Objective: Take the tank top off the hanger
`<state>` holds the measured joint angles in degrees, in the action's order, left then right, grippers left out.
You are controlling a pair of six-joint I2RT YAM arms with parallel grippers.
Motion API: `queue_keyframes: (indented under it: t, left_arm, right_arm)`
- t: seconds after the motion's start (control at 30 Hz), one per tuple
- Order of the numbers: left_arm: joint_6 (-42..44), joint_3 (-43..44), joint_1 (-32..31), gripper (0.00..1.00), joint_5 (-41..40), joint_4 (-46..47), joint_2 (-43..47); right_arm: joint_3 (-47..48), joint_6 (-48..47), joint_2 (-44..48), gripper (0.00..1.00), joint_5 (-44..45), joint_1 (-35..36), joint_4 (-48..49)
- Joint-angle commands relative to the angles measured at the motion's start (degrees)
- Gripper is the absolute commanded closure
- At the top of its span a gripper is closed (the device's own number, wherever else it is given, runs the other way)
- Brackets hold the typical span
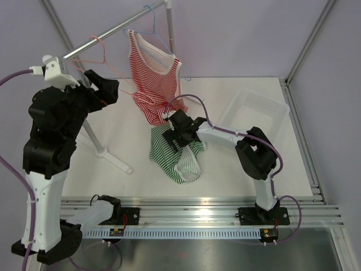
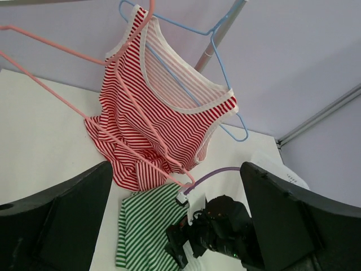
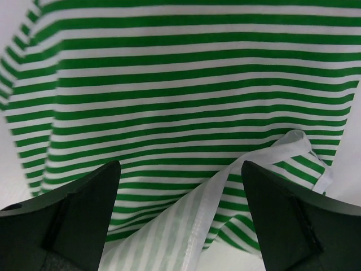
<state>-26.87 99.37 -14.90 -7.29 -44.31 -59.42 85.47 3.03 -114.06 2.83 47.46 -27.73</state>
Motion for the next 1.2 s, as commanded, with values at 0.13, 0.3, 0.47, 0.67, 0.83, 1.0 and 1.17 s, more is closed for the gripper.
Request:
queue_keyframes:
  t: [0.13, 0.3, 0.47, 0.67, 0.83, 1.0, 1.17]
  left_arm:
    - [7.8, -6.4, 0.1, 0.01, -1.7, -1.6, 8.1]
    - [10.0, -6.0, 0.1, 0.01, -3.9, -3.8, 9.8]
    - [12.6, -5.8, 0.1, 0.01, -5.3, -5.4, 10.0]
    - [13.2, -5.7, 0.1, 0.01, -5.3, -5.1, 10.8]
    - [14.0, -4.5, 0.1, 0.01, -5.5, -4.7, 11.5]
    - [14.1, -2.8, 0.1, 0.01, -8.5, -4.6, 11.7]
    - [13.1, -0.8, 0.1, 0.01, -11.6, -4.6, 10.5]
  right_arm:
    - [-0.8, -1.8, -4.3, 0.28, 2.5, 0.4, 4.9]
    - [-1.3, -1.7, -4.8, 0.79, -1.8, 0.5, 2.5]
    - [0.1, -2.2, -0.2, 1.0, -1.2, 0.4, 1.0]
    - [7.2, -2.0, 5.9, 1.0, 4.2, 0.4, -2.6]
    - [15.3, -2.5, 11.0, 1.0, 11.0, 0.4, -8.0]
    - [23.2, -6.7, 16.5, 1.0, 18.3, 0.4, -10.8]
    - [30.9, -13.0, 19.9, 1.0, 29.0, 0.4, -13.5]
